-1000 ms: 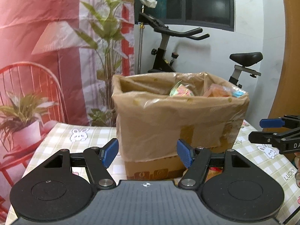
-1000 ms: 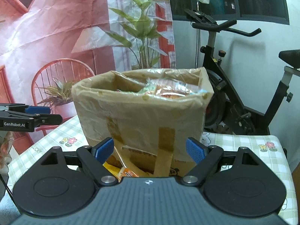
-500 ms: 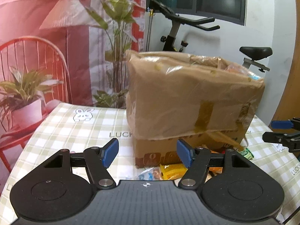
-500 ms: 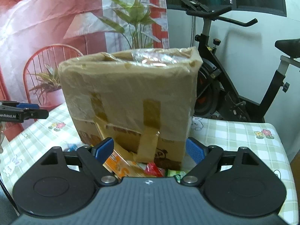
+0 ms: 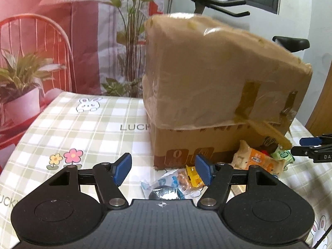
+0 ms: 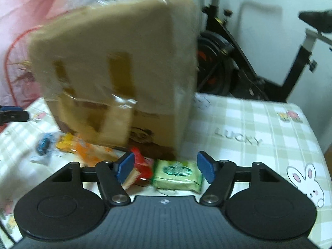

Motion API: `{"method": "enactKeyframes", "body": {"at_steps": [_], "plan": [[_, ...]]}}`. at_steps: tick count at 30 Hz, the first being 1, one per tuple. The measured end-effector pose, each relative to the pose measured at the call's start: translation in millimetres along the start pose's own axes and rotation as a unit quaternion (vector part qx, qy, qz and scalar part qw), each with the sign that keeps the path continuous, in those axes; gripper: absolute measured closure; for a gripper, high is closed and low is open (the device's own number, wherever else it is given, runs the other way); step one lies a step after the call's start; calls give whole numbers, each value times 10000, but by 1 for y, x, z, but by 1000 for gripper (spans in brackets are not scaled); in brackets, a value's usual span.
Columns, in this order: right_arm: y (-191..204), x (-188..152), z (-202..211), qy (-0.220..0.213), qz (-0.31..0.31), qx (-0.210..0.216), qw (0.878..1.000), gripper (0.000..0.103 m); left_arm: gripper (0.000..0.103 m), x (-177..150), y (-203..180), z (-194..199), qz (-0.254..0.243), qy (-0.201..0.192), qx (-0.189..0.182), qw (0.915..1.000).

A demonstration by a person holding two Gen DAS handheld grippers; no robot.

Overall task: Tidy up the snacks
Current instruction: 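Move both tools back down to the snack pile, then grasp the green cake packet with the right tool while the left tool grasps the black round snack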

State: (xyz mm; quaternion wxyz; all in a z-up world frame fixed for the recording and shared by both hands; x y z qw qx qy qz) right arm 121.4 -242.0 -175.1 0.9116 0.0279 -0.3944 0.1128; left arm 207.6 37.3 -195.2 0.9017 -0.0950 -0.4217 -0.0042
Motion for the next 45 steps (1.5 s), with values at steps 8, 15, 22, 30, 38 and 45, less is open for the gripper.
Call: {"method": "enactKeyframes", "body": {"at_steps": [8,15,22,30,38,45], "plan": [[-17,-12,-29,299,-270,12,9992,33,33,-13,0,-16,37,223,0,9997],[-11,-11,-50,640,-1,-115,9979,32,33,-17,-3,-22,57,311,3,9995],[-1,-18,-37,488,160,-158,9986,51,33,-27,-1,-22,44,463,-25,9989],[-1,-20,-20,397,-181,-112,9990,57,33,-43,4,-20,164,645,-26,9978],[6,-27,-5,515,-544,120,9971,54,33,-47,10,-19,275,685,-30,9973],[21,-34,9,782,-419,458,9950,51,34,-54,10,-18,416,733,-124,9964]]}}
Point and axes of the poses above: each gripper's, at about its wrist camera, not at the fingertips, and z roughly against the way its jaws point, y to its left, x to its top, the point moved 5 cm from there along -z, roughly the way its jaws point, and after that the axes turned 9 degrees about z, right-handed, at the moved point
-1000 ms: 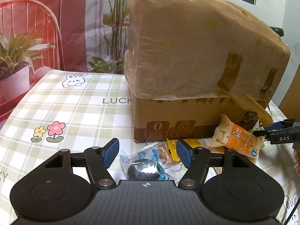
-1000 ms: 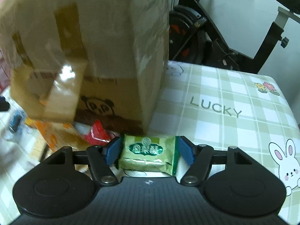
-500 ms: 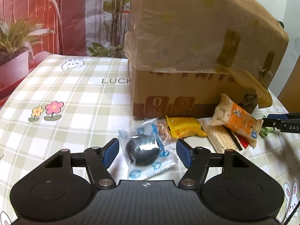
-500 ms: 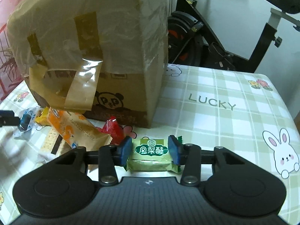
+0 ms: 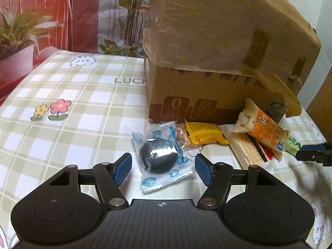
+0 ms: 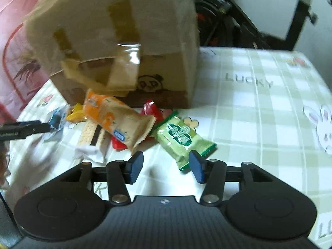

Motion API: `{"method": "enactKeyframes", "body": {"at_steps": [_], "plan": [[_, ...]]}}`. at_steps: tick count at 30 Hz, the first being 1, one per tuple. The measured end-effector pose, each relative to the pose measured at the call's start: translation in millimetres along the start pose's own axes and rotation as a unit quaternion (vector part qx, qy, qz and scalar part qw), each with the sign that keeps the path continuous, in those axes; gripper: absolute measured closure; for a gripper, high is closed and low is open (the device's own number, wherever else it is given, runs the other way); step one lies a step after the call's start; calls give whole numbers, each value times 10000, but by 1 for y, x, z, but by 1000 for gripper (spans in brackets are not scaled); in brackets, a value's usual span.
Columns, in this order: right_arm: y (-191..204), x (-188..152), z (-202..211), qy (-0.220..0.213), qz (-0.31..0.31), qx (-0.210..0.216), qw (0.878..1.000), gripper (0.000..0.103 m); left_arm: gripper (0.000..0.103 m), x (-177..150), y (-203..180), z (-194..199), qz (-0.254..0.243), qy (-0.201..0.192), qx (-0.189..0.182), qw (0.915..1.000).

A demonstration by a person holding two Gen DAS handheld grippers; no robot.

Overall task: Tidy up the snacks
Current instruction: 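Grasp the green cake packet with the right tool while the left tool grasps the black round snack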

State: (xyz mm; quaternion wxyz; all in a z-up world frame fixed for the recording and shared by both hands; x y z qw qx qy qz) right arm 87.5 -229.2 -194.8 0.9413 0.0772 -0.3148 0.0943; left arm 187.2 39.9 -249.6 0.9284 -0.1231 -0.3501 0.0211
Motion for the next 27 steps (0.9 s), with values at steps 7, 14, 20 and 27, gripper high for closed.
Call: {"method": "enactKeyframes", "body": {"at_steps": [7,14,20,27], "plan": [[9,15,-15,-75,1598,-412,9863,44,34,-6,-7,-1,29,38,-79,10000],[-5,8,-35,-22,1204,-145,9926,55,34,-6,-5,1,16,49,-71,10000],[-1,-4,-20,-173,782,-96,9967,63,33,1,-3,-6,100,-15,59,9999],[-2,-13,-6,-363,94,-318,9988,64,33,14,4,-33,490,84,274,9984]]}}
Point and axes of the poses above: each gripper's, at about its wrist camera, not at the fingertips, and z roughly against the way its jaws point, y to its left, x to its top, the point moved 5 cm from there along -z, roughly the way its jaws point, and after that the axes turned 9 degrees about z, right-handed, at the moved point
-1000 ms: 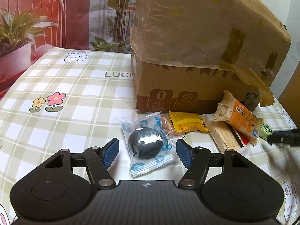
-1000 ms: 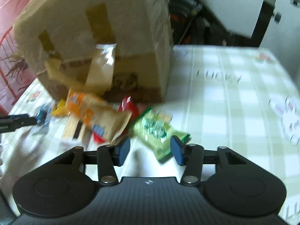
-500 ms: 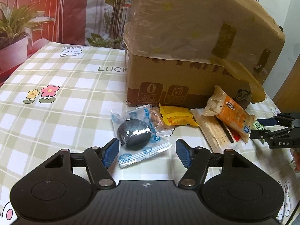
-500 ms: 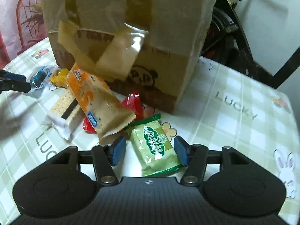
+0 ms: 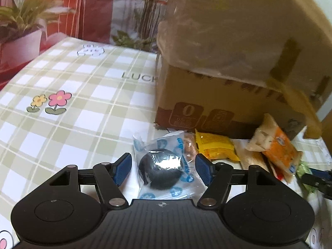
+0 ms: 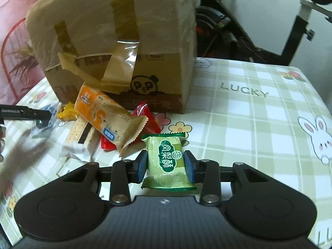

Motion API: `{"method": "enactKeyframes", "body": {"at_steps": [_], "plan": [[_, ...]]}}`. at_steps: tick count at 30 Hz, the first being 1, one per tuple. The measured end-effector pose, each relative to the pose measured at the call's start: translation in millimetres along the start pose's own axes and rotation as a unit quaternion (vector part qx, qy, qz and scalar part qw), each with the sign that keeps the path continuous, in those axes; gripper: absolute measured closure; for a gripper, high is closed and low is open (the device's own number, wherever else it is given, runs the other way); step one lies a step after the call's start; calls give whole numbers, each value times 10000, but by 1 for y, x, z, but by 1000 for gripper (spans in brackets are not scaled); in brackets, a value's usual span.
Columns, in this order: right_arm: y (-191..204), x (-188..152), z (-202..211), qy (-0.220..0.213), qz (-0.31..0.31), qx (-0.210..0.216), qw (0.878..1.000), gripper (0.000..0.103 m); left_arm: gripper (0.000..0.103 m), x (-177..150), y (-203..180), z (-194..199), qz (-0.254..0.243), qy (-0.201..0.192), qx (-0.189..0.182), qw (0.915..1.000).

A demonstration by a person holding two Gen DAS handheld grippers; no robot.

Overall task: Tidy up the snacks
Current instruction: 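Grasp the green cake packet with the right tool while the left tool grasps the black round snack, then carry both packets over the box and open both tools to release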

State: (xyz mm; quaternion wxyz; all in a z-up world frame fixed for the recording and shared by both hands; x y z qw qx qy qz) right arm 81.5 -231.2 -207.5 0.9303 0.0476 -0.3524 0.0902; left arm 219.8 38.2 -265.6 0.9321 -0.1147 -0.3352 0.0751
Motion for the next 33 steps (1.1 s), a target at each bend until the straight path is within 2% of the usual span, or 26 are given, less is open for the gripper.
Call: {"method": "enactKeyframes", "body": {"at_steps": [1,2,3,4,6,10,16,21,28,31,33], "plan": [[0,-1,2,-12,-61,-25,10000,64,34,-1,-2,0,-95,-56,20,9999],[0,-2,4,-25,-108,-63,9999,64,38,-3,-4,-1,-208,-77,72,9997],[-1,-3,6,-44,-140,-96,9998,64,48,-5,-5,0,-327,-114,151,9993],[-1,-4,9,-61,-171,-128,9998,64,53,-8,-7,3,-464,-163,223,9985],[-2,-6,14,-109,-243,-173,9995,64,54,-14,-10,10,-665,-206,253,9973],[-4,-5,27,-288,-305,-251,9988,64,54,-22,-9,28,-692,-338,93,9970],[-2,16,54,-799,-196,-392,9958,64,54,-7,-15,65,-700,-830,-57,9941],[-1,49,82,-1364,-78,-471,9895,64,54,23,-29,100,-672,-1373,-282,9878],[0,113,121,-2109,226,-422,9763,64,54,73,-72,146,-1000,-2190,-575,9689],[4,146,126,-2311,385,-314,9717,64,54,96,-91,154,-1128,-2382,-672,9623],[12,170,121,-2411,494,-192,9691,64,54,109,-103,154,-1183,-2395,-730,9609]]}}
Point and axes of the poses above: each gripper's, at about its wrist camera, not at the fingertips, and z roughly against the way its jaws point, y to its left, x to its top, the point moved 5 cm from there along -z, roughly the way its jaws point, and after that the axes turned 9 degrees about z, right-handed, at the moved point
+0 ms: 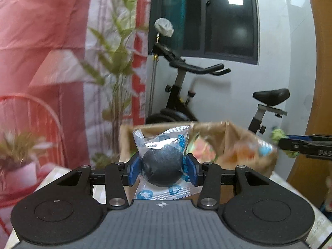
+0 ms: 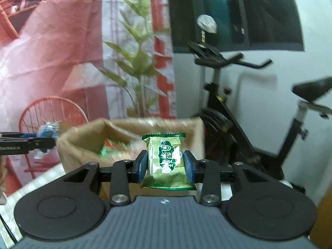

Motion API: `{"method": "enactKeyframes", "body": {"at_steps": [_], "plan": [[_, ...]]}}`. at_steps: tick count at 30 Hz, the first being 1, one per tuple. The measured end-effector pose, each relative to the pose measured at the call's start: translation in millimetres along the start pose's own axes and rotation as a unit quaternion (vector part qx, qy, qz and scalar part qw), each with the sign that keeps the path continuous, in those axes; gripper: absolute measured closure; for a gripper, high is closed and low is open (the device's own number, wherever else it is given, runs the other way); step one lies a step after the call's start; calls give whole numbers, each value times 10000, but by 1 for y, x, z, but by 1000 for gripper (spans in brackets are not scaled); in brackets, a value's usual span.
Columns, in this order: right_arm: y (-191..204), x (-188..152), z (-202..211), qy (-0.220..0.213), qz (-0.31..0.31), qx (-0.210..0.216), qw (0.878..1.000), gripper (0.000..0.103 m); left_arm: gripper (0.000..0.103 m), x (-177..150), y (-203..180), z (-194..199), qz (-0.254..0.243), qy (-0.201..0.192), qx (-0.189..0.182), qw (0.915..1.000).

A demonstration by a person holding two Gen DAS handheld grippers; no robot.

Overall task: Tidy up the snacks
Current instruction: 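Carry both packets over the box and open both tools to release, then move both tools back down to the snack pile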

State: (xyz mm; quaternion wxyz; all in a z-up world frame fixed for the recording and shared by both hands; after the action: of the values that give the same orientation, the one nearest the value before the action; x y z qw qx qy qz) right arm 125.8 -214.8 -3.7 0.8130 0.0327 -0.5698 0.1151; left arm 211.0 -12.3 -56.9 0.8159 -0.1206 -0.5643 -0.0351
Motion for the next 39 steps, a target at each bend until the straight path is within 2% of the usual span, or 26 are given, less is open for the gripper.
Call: {"method": "enactKeyframes", "body": {"at_steps": [4,7,10,12,13,15,20,26,30,33,39], "plan": [[23,24,-43,3,339,177,9993,64,54,17,-9,-34,-106,141,-36,9998],[43,28,-73,116,529,329,9980,64,54,20,-11,-57,56,314,15,9995],[53,25,-97,290,512,440,9973,63,53,19,-10,-73,-17,427,74,9991],[56,23,-109,439,490,461,9968,62,49,17,-8,-84,13,578,20,9983],[58,23,-112,491,506,440,9965,60,43,16,-6,-86,73,633,25,9980],[56,24,-109,488,462,398,9969,54,41,17,2,-82,192,624,-5,9979],[47,24,-79,365,220,550,9976,54,41,15,18,-57,359,739,-168,9965],[32,8,-43,474,-305,536,9970,52,42,5,42,-20,565,987,65,9935],[29,-14,-20,568,-527,470,9959,52,42,-11,57,-5,706,1201,226,9900],[27,-35,-10,670,-751,486,9937,52,42,-29,68,0,983,1406,195,9850],[36,-87,-10,1195,-728,482,9890,52,42,-65,68,-4,882,1555,268,9835]]}}
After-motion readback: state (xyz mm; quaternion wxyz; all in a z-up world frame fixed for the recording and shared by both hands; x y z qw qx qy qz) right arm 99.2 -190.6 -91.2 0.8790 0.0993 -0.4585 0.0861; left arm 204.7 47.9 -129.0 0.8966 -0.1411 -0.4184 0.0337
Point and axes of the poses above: each gripper's, at about its wrist camera, not at the fingertips, and z roughly against the way its jaws point, y to its left, x to its top, the point moved 5 cm from there along -z, roughly the way its jaws point, and after that the axes turned 9 degrees about z, right-handed, at the moved point
